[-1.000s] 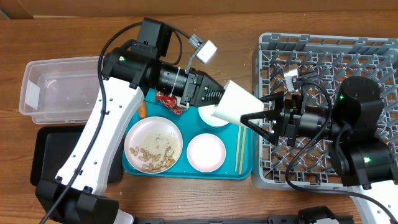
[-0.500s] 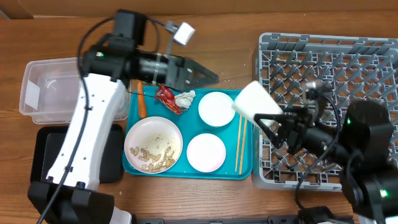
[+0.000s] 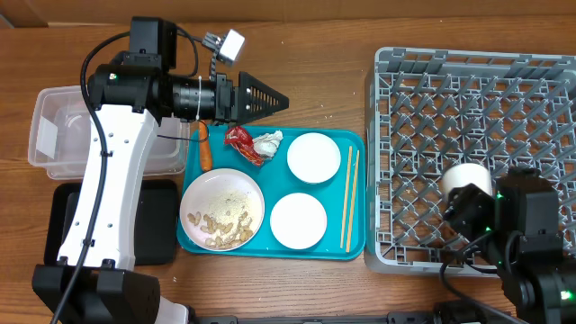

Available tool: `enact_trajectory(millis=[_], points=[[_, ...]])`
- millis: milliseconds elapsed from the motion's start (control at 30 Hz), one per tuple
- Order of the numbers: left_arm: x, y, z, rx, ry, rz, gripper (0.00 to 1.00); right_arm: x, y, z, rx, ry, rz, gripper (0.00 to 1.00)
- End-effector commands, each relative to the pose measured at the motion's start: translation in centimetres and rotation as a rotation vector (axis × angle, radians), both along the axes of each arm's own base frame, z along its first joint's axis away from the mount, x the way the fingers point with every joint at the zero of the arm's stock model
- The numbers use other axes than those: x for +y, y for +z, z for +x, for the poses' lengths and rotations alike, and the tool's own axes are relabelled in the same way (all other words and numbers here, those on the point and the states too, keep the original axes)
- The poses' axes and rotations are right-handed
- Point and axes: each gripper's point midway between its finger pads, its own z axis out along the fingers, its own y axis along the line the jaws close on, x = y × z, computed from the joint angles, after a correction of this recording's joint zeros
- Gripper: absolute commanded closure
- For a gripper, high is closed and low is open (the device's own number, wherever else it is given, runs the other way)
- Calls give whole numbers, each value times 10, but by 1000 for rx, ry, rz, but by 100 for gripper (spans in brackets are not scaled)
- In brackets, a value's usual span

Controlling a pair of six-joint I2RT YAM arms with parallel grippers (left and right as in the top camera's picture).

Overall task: Sort waste into correct bins and load items into the dishwasher
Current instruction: 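Lower the cup into the rack's lower left and open the right gripper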

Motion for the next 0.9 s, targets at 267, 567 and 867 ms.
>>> enact_trajectory(millis=[267,567,867], points=[[-1,-30,-14,-46,-33,205,0,27,-15,11,110,197,117,46],[-2,-29,-12,-63,-31,204,0,59,-43,-10,332,337,191,46],[-2,-29,-12,-62,-31,203,0,67,-59,25,333,341,96,47]])
